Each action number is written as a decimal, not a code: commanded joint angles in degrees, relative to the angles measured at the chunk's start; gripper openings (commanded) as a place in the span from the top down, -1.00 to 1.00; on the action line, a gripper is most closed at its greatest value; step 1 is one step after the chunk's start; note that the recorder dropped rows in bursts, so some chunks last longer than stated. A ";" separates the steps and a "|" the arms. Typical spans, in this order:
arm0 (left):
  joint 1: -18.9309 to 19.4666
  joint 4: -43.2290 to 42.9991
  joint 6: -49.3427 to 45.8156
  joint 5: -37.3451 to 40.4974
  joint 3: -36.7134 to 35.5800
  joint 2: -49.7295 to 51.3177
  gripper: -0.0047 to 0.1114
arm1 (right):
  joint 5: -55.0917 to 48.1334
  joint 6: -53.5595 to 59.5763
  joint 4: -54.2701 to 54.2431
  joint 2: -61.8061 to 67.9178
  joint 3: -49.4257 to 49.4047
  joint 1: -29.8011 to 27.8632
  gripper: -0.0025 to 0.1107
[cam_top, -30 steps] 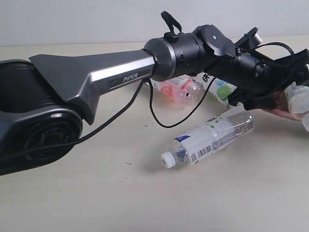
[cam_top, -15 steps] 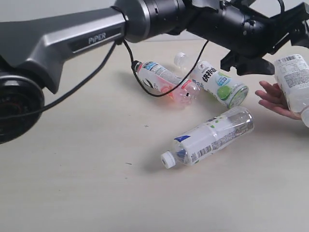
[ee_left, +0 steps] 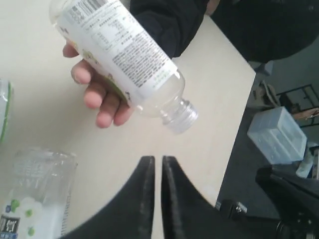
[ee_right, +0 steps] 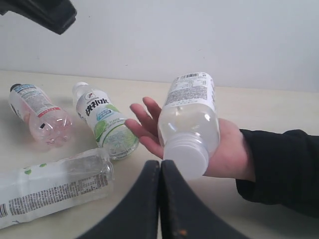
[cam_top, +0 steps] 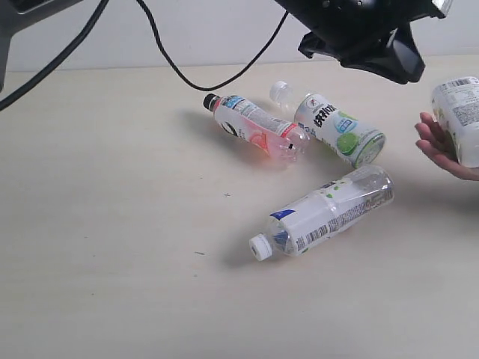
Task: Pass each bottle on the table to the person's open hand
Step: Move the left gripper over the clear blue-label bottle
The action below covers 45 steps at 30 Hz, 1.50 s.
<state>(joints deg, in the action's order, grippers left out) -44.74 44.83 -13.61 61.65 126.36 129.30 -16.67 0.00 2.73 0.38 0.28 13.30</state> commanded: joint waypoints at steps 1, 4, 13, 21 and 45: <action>0.15 -3.40 -1.82 3.61 0.24 -0.70 0.92 | 0.40 0.00 0.12 -0.38 -0.28 0.23 0.96; 0.15 -7.46 -2.08 4.80 0.24 -0.70 0.92 | 0.40 0.00 0.12 -0.38 -0.28 0.23 0.96; -0.56 -15.98 -4.21 5.93 -0.03 -1.00 0.92 | 0.40 0.00 0.12 -0.38 -0.28 0.23 0.96; -1.28 -16.62 -9.14 -5.14 -15.31 -6.94 0.92 | 0.40 0.00 0.12 -0.38 -0.28 0.23 0.96; -1.51 -23.48 -13.57 -41.91 -56.39 -32.66 0.92 | 0.40 0.00 0.12 -0.38 -0.28 0.23 0.96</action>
<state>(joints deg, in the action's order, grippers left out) -45.91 21.56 -27.03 19.91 70.40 97.88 -16.67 0.00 2.73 0.38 0.28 13.30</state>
